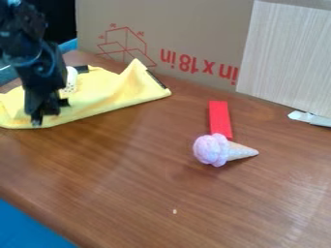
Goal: Unfold the cloth from top left to bottom right
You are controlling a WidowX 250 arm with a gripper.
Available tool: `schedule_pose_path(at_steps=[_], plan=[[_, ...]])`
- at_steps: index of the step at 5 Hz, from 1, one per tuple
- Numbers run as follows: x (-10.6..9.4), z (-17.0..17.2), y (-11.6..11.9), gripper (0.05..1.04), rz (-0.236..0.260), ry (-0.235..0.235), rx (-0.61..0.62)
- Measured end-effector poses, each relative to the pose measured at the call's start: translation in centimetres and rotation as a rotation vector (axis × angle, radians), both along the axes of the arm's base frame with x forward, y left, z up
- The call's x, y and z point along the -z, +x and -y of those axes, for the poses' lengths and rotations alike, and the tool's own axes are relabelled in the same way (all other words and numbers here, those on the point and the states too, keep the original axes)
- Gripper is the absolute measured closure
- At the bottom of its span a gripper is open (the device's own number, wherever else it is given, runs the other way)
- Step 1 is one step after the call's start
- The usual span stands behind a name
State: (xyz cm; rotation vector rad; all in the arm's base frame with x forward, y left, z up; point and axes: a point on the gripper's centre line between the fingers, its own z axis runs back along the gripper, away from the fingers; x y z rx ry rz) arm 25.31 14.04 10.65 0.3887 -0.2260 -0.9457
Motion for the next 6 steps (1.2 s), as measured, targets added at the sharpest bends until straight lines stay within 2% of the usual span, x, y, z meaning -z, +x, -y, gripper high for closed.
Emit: schedule_pose_path(at_steps=[1,3,4,5,6], plan=[[0.6,1.1,-2.1,1.009,0.015,0.026,0.026],[1.4,2.7,-5.0,1.009,-0.005,0.037,0.058],[1.4,3.6,-6.0,1.009,-0.058,0.029,0.073],[1.4,4.7,-7.1,1.009,-0.145,-0.013,0.07],[0.5,5.7,-6.9,1.009,-0.215,-0.035,0.042]])
